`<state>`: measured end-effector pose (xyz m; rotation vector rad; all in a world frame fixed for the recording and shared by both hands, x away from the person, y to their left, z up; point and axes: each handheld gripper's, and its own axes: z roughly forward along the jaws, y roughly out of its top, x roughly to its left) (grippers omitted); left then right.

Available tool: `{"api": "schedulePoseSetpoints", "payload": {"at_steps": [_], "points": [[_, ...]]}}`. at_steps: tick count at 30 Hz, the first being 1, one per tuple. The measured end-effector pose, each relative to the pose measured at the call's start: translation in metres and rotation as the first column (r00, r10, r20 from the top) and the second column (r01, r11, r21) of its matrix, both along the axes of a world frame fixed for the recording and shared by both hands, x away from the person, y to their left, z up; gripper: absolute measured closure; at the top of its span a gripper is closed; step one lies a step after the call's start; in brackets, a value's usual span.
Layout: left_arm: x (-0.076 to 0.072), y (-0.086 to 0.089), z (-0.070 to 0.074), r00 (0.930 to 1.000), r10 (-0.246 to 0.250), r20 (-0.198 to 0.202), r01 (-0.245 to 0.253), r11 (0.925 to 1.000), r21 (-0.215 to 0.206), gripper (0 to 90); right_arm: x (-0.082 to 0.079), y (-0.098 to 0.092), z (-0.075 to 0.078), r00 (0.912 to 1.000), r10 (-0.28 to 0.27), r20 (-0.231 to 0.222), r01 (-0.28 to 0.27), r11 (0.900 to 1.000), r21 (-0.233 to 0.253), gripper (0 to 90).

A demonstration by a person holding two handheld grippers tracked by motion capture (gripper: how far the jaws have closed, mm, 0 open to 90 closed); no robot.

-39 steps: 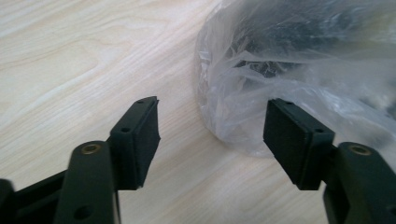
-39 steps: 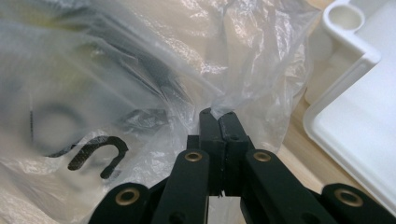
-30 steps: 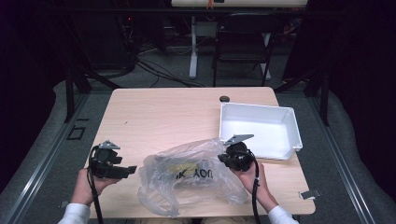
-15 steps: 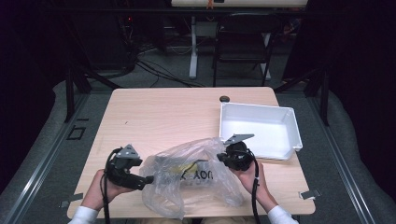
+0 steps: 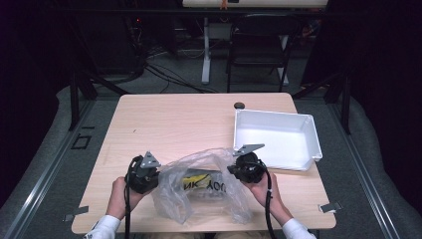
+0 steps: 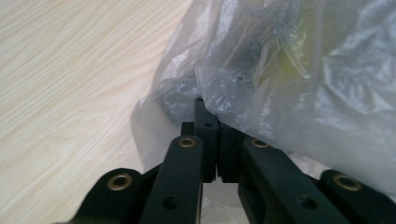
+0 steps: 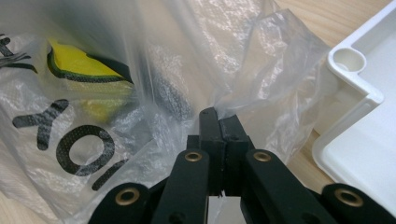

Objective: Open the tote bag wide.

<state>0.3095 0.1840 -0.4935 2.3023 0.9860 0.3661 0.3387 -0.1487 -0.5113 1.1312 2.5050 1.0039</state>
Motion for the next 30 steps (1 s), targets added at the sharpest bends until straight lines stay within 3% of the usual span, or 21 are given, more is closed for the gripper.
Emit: {"api": "schedulePoseSetpoints", "payload": {"at_steps": [5,15,17,22,27,30], "points": [[0.011,0.014,-0.004,0.9954,0.091,-0.03,-0.092,0.9954,-0.027,90.0,0.002,-0.001,-0.003,0.9999,-0.015,0.0,0.015,1.0,-0.025,90.0],[0.037,0.029,-0.024,0.9783,0.181,-0.101,-0.179,0.9836,0.021,90.0,0.011,0.001,-0.02,0.9988,-0.045,-0.017,0.043,0.991,-0.128,90.0],[0.043,0.031,-0.029,0.9726,0.202,-0.115,-0.199,0.9792,0.04,90.0,0.013,0.002,-0.024,0.999,-0.04,-0.019,0.037,0.988,-0.148,90.0],[0.054,0.03,-0.041,0.9669,0.218,-0.133,-0.205,0.9733,0.104,90.0,0.013,0.006,-0.029,0.9993,-0.031,-0.022,0.026,0.979,-0.201,90.0],[0.06,0.024,-0.047,0.9691,0.213,-0.125,-0.189,0.9661,0.176,90.0,0.011,0.012,-0.032,0.9998,-0.017,-0.014,0.013,0.965,-0.261,90.0],[0.06,0.021,-0.049,0.9713,0.205,-0.121,-0.175,0.9595,0.221,90.0,0.011,0.013,-0.034,0.9994,-0.007,-0.034,-0.003,0.957,-0.291,89.5]]}}
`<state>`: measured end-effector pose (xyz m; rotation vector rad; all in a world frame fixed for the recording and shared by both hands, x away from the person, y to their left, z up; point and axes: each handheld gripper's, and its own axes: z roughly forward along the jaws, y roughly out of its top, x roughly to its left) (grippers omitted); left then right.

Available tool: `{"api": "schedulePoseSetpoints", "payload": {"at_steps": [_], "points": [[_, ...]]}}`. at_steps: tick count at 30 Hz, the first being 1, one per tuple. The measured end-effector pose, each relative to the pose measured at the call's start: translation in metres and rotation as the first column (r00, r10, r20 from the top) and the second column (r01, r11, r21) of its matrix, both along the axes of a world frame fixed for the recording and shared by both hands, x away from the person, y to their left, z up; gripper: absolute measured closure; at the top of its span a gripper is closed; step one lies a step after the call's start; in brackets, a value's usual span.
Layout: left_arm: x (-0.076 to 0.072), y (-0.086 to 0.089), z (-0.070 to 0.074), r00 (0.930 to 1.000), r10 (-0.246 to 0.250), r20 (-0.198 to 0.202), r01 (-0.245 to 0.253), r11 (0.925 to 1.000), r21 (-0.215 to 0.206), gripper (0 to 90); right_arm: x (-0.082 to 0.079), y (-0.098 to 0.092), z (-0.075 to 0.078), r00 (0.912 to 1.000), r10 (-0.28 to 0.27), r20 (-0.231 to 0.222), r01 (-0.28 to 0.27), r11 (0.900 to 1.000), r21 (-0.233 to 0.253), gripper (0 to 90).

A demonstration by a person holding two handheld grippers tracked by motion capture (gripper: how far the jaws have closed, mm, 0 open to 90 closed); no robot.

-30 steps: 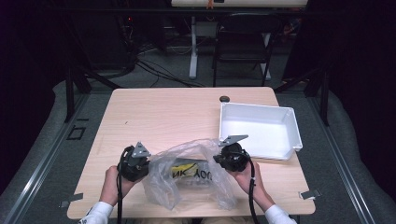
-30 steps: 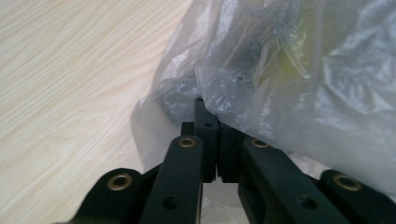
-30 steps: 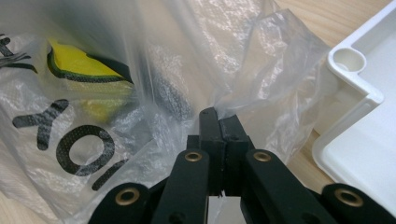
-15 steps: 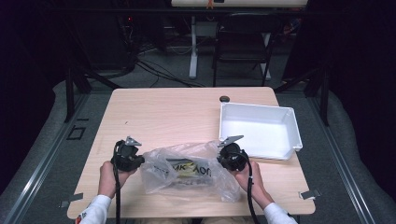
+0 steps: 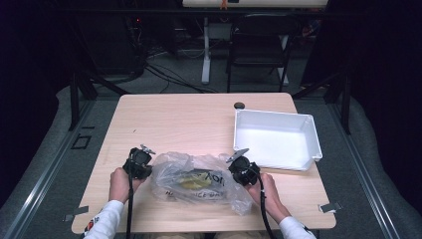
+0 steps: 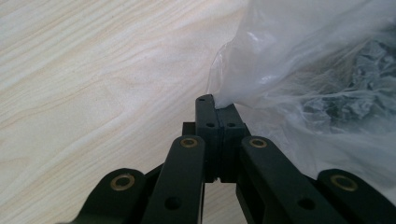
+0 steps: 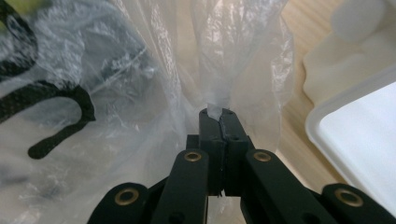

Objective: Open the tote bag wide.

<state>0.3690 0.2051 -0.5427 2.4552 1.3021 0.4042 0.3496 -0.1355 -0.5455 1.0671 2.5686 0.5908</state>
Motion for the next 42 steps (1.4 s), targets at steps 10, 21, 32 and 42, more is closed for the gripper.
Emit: {"api": "schedulePoseSetpoints", "payload": {"at_steps": [10,21,32,42], "points": [[-0.005,0.012,0.015,0.9974,-0.008,-0.072,0.003,0.9982,-0.06,58.5,0.001,-0.019,0.024,0.9961,-0.013,-0.087,0.027,0.986,0.162,61.2],[-0.016,0.034,0.036,0.9977,0.036,-0.058,-0.042,0.9922,-0.117,30.1,-0.022,-0.027,0.058,0.9995,0.025,-0.016,-0.019,0.955,0.297,45.2],[-0.038,0.044,0.074,0.9989,0.046,0.011,-0.044,0.9843,-0.171,23.9,-0.023,-0.017,0.052,0.9986,0.048,-0.022,-0.039,0.952,0.302,46.1],[-0.063,-0.006,0.109,0.9914,-0.095,0.09,0.112,0.9702,-0.214,21.0,-0.027,-0.012,0.054,0.9981,0.06,-0.015,-0.053,0.955,0.292,44.7]]}}
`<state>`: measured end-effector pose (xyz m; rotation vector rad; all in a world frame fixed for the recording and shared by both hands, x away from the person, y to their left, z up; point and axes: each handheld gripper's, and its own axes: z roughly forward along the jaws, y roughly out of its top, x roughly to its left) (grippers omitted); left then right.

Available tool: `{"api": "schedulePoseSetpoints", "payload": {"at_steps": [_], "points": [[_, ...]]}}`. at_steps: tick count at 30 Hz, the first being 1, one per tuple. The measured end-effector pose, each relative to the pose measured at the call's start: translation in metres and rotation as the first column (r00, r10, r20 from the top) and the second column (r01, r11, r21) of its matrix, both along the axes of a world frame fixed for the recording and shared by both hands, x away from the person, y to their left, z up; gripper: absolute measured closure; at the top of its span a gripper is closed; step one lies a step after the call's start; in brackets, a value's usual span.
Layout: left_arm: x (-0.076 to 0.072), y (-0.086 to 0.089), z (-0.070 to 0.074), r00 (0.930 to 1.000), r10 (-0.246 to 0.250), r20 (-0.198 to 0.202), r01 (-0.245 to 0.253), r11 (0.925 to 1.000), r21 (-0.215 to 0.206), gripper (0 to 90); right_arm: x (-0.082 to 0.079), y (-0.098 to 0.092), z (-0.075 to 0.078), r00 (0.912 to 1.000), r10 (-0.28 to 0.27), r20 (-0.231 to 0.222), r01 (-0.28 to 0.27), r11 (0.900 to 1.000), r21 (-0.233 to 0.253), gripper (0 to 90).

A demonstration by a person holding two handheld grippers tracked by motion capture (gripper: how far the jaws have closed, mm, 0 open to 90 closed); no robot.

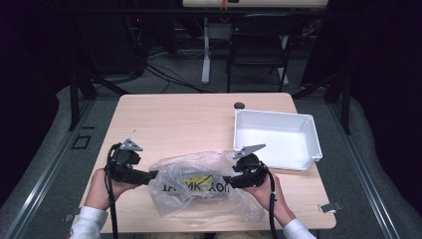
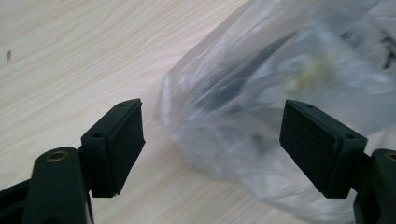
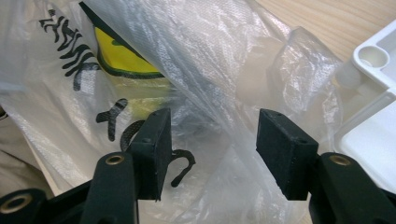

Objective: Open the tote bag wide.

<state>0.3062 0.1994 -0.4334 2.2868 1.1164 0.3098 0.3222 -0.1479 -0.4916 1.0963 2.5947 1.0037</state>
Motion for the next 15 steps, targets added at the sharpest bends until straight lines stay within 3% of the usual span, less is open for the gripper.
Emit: {"api": "schedulePoseSetpoints", "payload": {"at_steps": [5,7,9,11,15], "points": [[-0.007,-0.026,0.001,0.9984,-0.052,0.024,0.052,0.9986,0.014,19.7,-0.008,0.005,0.003,0.9993,0.03,0.02,-0.03,1.0,0.006,42.6],[-0.006,-0.034,-0.004,0.9976,-0.068,0.017,0.067,0.997,0.04,19.7,-0.012,0.009,0.004,0.9983,0.053,0.023,-0.053,0.999,-0.001,40.9],[-0.002,-0.042,-0.016,0.9974,-0.071,0.006,0.07,0.993,0.095,20.5,-0.015,0.015,0.002,0.9967,0.077,0.027,-0.076,0.997,-0.014,38.3],[0.002,-0.044,-0.025,0.9976,-0.068,0.005,0.067,0.9902,0.122,26.2,-0.017,0.02,-0.001,0.9947,0.098,0.031,-0.097,0.995,-0.029,35.5],[0.014,-0.044,-0.043,0.9993,-0.034,0.018,0.031,0.9877,0.153,48.2,-0.021,0.033,-0.01,0.9907,0.128,0.045,-0.123,0.987,-0.107,32.0]]}}
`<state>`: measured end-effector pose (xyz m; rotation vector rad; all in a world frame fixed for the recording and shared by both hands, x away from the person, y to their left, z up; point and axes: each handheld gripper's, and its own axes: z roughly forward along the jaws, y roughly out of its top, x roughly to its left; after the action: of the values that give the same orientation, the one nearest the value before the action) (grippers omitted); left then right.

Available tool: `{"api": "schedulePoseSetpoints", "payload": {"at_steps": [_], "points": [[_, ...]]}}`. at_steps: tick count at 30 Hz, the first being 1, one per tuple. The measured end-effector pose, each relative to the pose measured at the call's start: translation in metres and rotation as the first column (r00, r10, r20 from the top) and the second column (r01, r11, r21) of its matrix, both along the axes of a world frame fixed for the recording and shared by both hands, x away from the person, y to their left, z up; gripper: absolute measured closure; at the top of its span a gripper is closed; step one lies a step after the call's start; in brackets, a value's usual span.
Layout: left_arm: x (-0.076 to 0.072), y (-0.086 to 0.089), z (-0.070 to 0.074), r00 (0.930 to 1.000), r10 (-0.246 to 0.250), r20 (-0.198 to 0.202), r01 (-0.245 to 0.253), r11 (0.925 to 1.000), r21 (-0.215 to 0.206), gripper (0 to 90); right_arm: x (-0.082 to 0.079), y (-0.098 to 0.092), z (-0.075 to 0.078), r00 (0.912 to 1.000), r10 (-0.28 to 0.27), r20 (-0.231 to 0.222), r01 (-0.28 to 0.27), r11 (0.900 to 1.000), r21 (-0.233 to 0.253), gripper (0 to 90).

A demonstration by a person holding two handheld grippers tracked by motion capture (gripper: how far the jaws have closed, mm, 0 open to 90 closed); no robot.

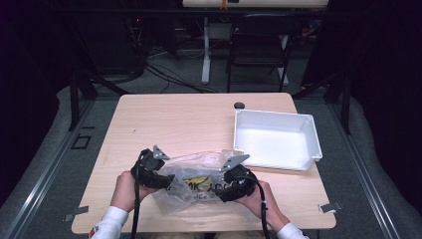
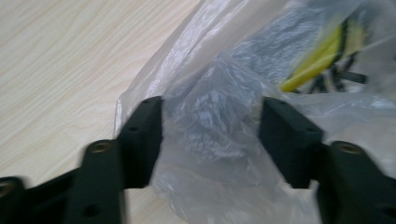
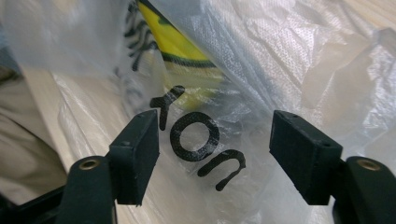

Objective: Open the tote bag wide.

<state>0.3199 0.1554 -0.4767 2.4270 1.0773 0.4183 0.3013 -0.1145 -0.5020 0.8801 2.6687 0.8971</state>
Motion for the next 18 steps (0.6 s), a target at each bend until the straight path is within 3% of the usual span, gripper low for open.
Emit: {"api": "schedulePoseSetpoints", "payload": {"at_steps": [3,4,5,10,16,18], "points": [[0.009,0.001,-0.009,0.9998,0.019,0.003,-0.019,0.9997,0.013,60.7,0.001,0.004,-0.005,0.9999,-0.007,0.012,0.008,0.998,-0.06,33.6],[0.011,0.001,-0.011,0.9997,0.023,0.001,-0.023,0.9996,0.018,66.0,0.001,0.004,-0.007,0.9998,-0.019,0.011,0.019,0.998,-0.058,35.2],[0.012,0.0,-0.013,0.9998,0.02,0.0,-0.02,0.9994,0.029,70.1,0.002,0.003,-0.006,0.9998,-0.018,0.002,0.018,0.997,-0.077,38.2],[0.015,0.0,-0.018,0.9998,0.019,0.001,-0.019,0.9987,0.047,84.9,0.003,0.0,-0.01,0.999,-0.04,-0.022,0.038,0.996,-0.082,58.7],[0.017,0.005,-0.019,0.9996,0.028,0.006,-0.028,0.9986,0.045,89.3,0.005,-0.002,-0.013,0.9979,-0.037,-0.052,0.033,0.996,-0.083,87.2],[0.018,0.007,-0.02,0.9992,0.036,0.017,-0.037,0.9983,0.046,89.5,0.006,-0.002,-0.015,0.9975,-0.037,-0.061,0.032,0.996,-0.084,90.0]]}}
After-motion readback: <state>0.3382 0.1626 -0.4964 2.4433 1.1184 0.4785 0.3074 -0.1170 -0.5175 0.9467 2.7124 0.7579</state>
